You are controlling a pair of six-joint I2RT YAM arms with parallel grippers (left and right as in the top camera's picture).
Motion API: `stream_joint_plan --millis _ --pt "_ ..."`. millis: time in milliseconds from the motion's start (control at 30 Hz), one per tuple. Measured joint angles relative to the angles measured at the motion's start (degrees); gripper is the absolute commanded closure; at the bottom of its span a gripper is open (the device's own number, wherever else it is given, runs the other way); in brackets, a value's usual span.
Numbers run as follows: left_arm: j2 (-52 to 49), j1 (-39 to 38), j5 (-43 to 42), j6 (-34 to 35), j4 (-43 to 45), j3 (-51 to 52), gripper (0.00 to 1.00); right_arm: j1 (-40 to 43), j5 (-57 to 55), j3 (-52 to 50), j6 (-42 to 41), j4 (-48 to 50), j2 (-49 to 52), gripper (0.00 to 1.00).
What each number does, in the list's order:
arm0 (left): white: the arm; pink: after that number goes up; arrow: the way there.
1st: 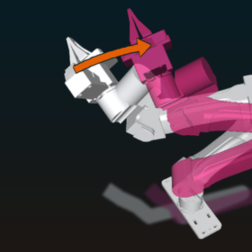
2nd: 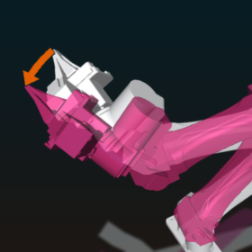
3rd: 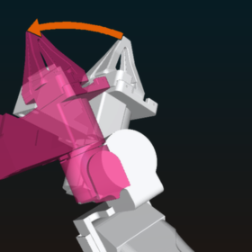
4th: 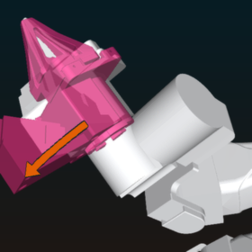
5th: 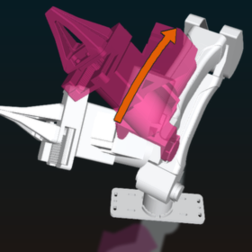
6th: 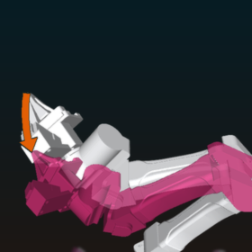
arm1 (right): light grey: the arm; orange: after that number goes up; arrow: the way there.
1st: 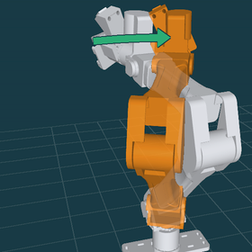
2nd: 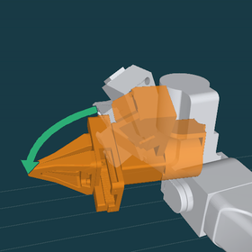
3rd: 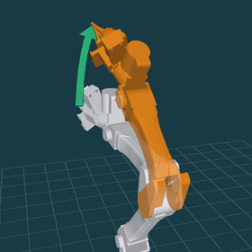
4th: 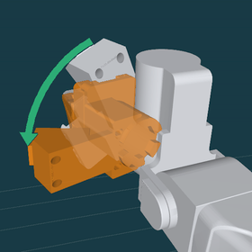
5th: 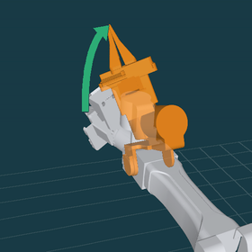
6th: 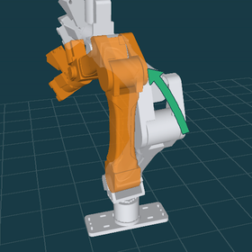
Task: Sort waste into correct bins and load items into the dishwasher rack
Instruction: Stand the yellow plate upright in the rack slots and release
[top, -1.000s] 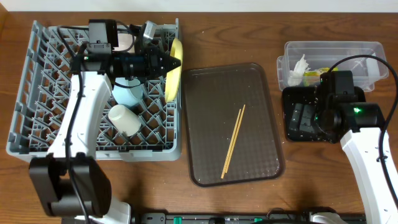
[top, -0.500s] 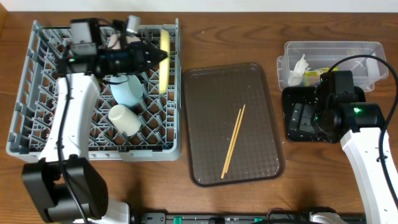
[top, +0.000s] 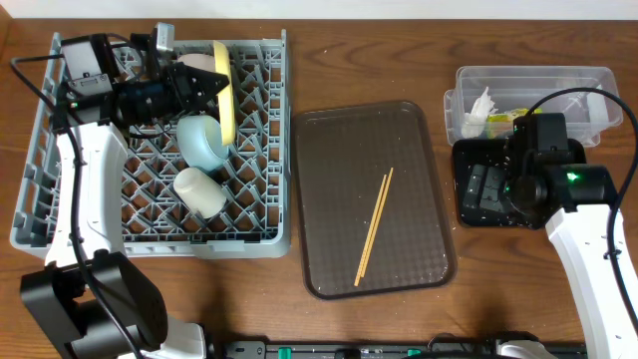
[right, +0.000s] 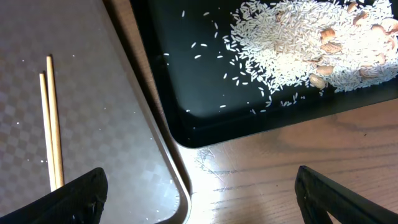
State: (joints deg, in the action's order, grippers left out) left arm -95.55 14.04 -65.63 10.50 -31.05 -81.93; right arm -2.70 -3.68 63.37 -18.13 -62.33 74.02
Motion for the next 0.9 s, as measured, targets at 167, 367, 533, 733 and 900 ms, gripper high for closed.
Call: stream_joint_plan --millis 167,367,533,733,900 --pt "0.0 0.0 -0.7 0.0 0.0 0.0 0.94 0.0 0.0 0.0 -0.3 0.0 0.0 0.05" --pt "0.0 0.0 -3.3 0.0 0.0 0.0 0.94 0.0 0.0 0.0 -0.3 0.0 0.0 0.05" --pt "0.0 0.0 -4.1 0.0 0.0 0.0 0.94 0.0 0.0 0.0 -0.3 0.0 0.0 0.05" --pt "-0.1 -0.8 -4.5 0.0 0.0 0.7 0.94 0.0 0.0 0.0 -0.3 0.0 0.0 0.05" --pt "-2.1 -2.1 -4.5 0.0 0.1 0.9 0.94 0.0 0.0 0.0 -0.3 0.0 0.0 0.05"
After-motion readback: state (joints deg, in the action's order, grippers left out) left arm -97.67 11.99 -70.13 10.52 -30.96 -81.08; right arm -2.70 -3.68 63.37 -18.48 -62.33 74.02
